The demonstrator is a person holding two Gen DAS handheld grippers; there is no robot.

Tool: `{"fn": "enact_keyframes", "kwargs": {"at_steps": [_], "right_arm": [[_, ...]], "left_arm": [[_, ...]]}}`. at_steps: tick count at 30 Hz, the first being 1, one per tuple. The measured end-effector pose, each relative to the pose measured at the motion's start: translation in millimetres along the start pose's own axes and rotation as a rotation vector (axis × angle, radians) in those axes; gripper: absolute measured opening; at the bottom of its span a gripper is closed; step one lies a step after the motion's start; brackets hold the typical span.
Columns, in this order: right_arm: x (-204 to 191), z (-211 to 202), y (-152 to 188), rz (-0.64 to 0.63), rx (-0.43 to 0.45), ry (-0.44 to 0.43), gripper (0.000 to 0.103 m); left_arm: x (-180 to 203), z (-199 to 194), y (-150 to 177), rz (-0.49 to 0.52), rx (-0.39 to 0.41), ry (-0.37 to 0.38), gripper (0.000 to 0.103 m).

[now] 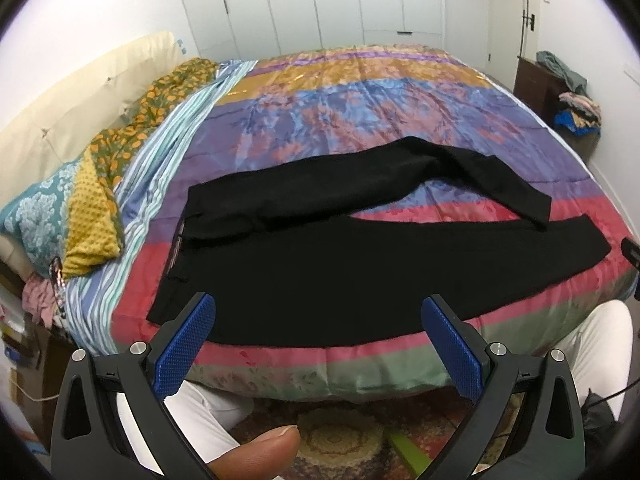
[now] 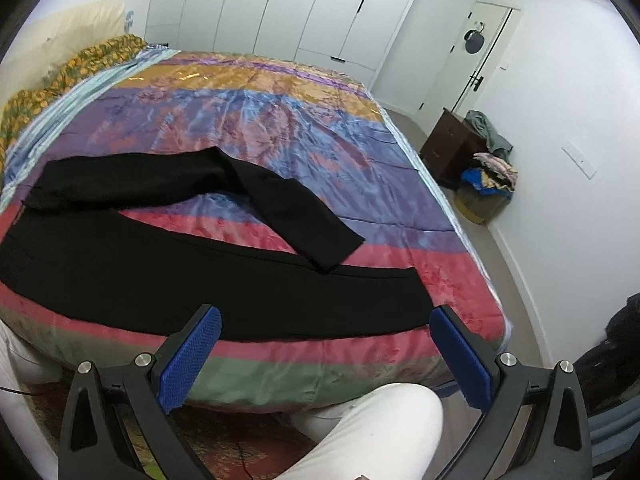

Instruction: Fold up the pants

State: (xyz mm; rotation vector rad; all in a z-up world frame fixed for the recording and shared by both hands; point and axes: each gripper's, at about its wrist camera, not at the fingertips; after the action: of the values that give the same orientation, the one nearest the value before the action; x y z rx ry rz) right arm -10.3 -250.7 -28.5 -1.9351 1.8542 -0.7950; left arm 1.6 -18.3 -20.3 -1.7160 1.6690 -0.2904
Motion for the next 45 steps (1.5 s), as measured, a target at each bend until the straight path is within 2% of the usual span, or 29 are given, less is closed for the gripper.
{"fn": "enact_keyframes", "kwargs": {"at_steps": [27,38,45], "right_arm": [[2.5,12.1,6.6,-0.006,-0.053,0.092,0.103],[3.2,11.9,7.9,-0.003,-0.058,0.097,0.103],[6.1,11.8,9.4,0.007,-0.066,0.096,0.103]], "left_arm": [[5.5,8.7,5.0,0.018,-0.036,0.004,0.103],[8.4,8.7,4.3,0.017,-0.045,-0.002,0.103],[5.6,15.5,6.3,0.006,-0.086,-0.008,0.102]]}}
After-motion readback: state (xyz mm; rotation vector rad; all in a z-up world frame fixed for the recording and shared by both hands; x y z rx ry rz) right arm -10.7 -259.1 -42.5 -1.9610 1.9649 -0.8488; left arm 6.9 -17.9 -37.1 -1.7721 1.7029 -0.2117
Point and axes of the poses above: each gripper's, at about its wrist camera, not at the fingertips, and z roughly the way its jaws point, x to its right, y to its underside, and after that the axes turned 14 degrees about -y, right-handed
